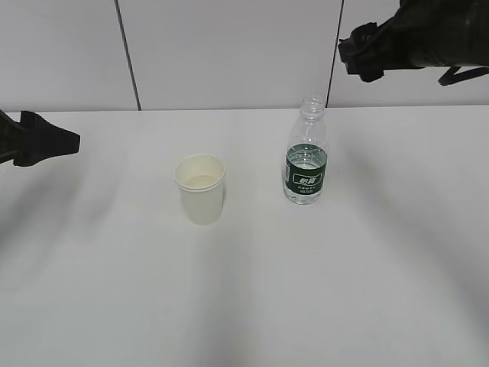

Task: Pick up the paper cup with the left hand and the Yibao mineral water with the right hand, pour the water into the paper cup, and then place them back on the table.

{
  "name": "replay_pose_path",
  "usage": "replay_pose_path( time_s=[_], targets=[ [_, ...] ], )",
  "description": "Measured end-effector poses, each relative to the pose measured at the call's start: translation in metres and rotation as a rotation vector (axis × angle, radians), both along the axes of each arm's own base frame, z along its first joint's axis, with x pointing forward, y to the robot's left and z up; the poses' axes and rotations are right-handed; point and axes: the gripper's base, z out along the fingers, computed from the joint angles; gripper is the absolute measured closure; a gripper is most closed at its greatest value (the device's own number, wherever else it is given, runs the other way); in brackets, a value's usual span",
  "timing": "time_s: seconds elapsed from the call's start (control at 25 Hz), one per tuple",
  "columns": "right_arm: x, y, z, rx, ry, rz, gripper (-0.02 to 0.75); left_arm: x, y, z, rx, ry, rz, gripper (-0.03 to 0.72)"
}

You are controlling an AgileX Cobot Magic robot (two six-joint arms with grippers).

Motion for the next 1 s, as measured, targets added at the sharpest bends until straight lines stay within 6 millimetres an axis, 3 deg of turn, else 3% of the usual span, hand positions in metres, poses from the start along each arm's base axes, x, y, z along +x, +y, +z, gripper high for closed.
replay_pose_path(
  time_s=[1.0],
  targets=[
    [-0.008,-0.022,0.014,-0.022,-0.007,-0.214,0.146,-0.005,-0.003,0.009,-0.012,-0.024,-0.026,0.184]
  ],
)
